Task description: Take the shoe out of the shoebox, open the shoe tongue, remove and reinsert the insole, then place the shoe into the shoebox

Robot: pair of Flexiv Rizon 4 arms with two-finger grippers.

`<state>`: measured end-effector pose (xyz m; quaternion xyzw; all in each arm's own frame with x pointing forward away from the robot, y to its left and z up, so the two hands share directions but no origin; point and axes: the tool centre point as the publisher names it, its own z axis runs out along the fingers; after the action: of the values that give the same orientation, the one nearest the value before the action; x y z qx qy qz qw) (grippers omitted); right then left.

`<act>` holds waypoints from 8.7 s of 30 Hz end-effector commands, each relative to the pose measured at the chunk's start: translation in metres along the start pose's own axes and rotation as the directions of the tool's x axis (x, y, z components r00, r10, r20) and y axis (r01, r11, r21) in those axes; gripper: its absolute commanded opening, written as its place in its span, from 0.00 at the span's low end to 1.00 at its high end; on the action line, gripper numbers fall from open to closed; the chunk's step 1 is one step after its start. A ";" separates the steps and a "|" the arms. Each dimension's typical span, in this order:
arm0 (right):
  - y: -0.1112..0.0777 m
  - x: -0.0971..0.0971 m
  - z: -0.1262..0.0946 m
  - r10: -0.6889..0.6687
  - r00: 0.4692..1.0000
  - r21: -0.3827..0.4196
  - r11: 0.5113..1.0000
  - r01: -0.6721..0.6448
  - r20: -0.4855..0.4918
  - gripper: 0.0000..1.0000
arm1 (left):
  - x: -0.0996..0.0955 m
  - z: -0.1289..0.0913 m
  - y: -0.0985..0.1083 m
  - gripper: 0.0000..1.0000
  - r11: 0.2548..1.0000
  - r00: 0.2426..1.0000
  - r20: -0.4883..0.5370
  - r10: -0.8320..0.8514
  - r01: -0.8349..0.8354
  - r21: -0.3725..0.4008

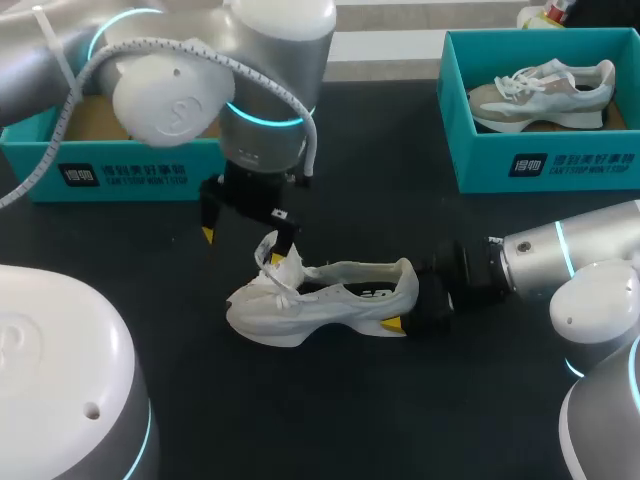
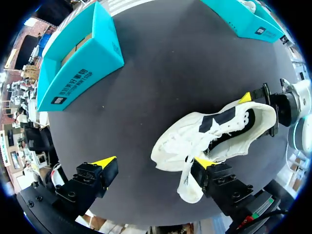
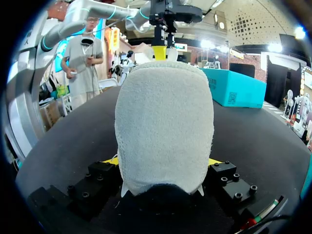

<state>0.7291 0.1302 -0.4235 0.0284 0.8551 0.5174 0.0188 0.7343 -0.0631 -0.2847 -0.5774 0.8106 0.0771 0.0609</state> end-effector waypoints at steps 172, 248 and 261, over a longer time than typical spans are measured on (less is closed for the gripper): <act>-0.010 -0.002 0.004 0.000 1.000 0.005 1.000 0.000 0.003 0.00 | 0.160 0.077 -0.019 0.04 0.167 0.142 -0.092 0.986 -0.903 0.396; -0.010 -0.002 0.004 0.000 1.000 0.005 1.000 0.000 0.003 0.00 | 0.134 0.005 -0.019 0.00 0.262 0.146 -0.229 0.962 -0.724 0.639; -0.010 -0.002 0.004 0.000 1.000 0.005 1.000 0.000 0.003 0.00 | 0.161 -0.021 -0.019 0.13 0.213 0.100 -0.202 0.974 -0.707 0.674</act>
<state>0.7291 0.1299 -0.4235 0.0284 0.8553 0.5170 0.0188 0.7011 -0.2180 -0.2966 0.0550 0.9511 -0.2703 -0.1387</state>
